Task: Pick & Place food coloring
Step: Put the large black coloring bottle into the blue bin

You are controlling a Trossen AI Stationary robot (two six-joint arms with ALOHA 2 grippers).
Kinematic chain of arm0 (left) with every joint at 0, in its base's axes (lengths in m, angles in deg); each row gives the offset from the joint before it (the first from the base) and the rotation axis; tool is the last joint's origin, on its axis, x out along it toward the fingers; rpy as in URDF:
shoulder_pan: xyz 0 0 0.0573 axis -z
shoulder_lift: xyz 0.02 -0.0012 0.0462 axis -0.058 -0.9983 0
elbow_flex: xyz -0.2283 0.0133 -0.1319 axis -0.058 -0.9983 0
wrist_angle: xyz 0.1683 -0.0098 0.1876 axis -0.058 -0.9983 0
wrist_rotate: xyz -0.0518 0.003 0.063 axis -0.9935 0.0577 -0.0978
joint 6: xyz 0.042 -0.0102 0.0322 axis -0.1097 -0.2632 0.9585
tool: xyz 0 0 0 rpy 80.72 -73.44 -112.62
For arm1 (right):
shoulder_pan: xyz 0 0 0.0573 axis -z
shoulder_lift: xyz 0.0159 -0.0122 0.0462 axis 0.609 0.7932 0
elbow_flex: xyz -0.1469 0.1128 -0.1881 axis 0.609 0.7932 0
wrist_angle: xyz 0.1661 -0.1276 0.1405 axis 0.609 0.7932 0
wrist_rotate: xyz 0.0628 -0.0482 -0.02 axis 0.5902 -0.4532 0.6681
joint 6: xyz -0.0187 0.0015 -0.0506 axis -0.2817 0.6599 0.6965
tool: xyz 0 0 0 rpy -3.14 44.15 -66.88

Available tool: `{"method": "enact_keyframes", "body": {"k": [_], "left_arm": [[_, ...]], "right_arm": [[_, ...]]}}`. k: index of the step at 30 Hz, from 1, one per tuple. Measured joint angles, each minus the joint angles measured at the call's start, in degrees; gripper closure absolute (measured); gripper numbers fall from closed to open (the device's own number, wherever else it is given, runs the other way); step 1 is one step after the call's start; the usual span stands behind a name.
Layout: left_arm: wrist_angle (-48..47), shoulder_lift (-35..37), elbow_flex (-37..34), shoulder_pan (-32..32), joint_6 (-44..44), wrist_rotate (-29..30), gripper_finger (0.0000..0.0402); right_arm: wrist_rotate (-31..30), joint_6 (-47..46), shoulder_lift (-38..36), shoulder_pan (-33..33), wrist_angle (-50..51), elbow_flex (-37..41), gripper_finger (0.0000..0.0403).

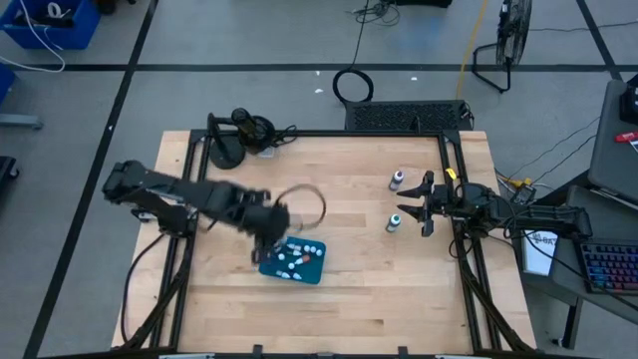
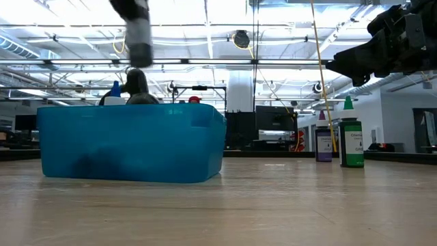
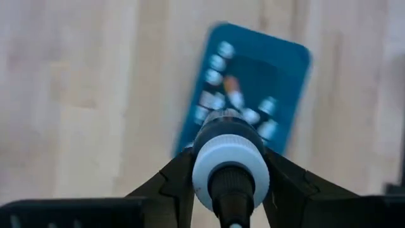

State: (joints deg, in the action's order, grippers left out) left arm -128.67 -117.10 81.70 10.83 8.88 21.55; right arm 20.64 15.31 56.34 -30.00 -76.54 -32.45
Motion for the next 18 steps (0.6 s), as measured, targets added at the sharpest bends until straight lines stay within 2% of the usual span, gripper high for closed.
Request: {"method": "enact_keyframes", "body": {"k": [4, 8, 12, 18], "left_arm": [[0.1, 0.0, -2.2, 7.5, -8.1, 0.6, 0.0260], [1.8, 0.0, -5.9, 12.5, -15.2, 3.4, 0.0260], [5.6, 0.0, -10.0, 14.6, -19.1, 4.1, 0.0260], [10.4, 0.0, -15.1, 14.2, -19.4, 3.3, 0.0260]], "right_arm": [[0.0, 0.0, 0.0, 0.0, 0.0, 0.0, 0.0243], [0.0, 0.0, 0.0, 0.0, 0.0, 0.0, 0.0243], [0.0, 0.0, 0.0, 0.0, 0.0, 0.0, 0.0243], [0.0, 0.0, 0.0, 0.0, 0.0, 0.0, 0.0243]]}}
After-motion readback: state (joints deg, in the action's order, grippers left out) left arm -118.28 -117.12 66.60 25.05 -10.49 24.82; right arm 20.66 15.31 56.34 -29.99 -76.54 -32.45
